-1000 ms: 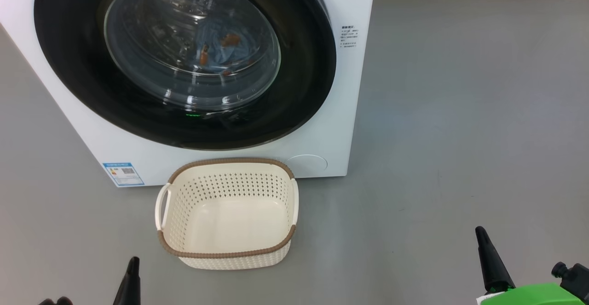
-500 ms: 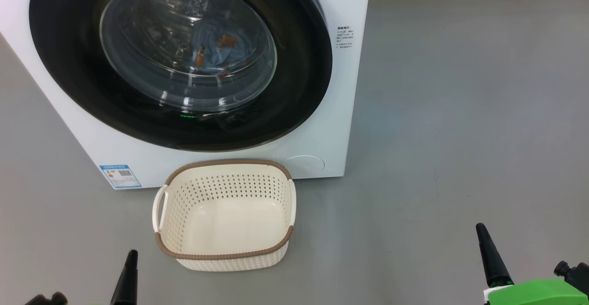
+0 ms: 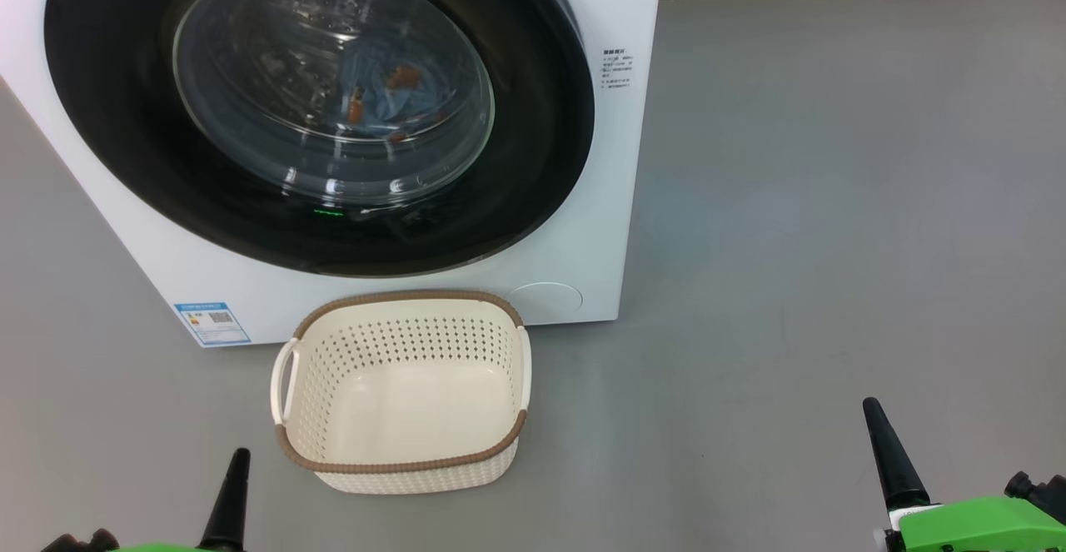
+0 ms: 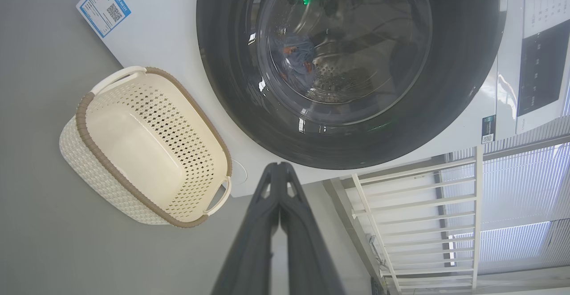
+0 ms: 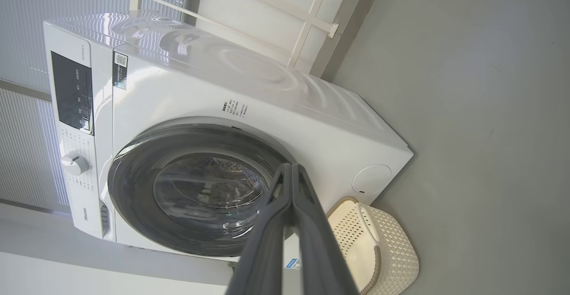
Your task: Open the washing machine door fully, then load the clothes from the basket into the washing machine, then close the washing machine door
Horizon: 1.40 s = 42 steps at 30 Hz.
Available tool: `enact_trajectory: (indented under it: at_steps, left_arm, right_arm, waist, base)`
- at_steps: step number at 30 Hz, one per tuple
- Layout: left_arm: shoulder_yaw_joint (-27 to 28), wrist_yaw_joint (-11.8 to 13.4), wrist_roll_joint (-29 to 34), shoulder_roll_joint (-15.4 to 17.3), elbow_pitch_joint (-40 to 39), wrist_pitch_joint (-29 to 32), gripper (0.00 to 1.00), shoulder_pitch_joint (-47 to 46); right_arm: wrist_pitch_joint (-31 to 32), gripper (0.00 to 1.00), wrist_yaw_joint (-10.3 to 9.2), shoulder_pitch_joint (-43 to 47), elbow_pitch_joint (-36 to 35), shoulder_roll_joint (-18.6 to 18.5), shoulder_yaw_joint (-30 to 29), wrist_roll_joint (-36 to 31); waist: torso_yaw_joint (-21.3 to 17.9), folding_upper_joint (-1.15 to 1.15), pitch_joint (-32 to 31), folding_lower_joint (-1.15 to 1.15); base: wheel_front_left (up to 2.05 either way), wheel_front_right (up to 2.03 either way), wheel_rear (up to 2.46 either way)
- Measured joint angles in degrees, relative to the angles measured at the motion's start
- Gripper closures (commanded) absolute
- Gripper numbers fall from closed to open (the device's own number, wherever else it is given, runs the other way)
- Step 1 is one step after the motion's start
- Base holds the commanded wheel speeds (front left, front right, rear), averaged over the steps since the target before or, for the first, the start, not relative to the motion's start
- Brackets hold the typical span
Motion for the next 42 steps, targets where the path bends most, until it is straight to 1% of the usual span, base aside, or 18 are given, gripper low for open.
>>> enact_trajectory:
  at_steps: [33, 42]
  left_arm:
    - [1.93, 0.00, -19.94, -0.42, 2.96, 5.54, 1.00, -3.67]
    - [2.16, 0.00, -20.58, -0.81, 3.05, 5.55, 1.00, -4.22]
  right_arm:
    - [5.43, 1.00, -0.43, -3.05, 2.59, -0.10, -1.59, 20.63]
    - [5.80, 1.00, -0.43, -3.40, 2.61, -0.10, -1.69, 20.80]
  waist:
    - [-1.29, 0.00, -0.24, 0.00]
    - [-1.29, 0.00, -0.23, 0.00]
  base:
    - [0.00, 0.00, 0.00]
    - [0.00, 0.00, 0.00]
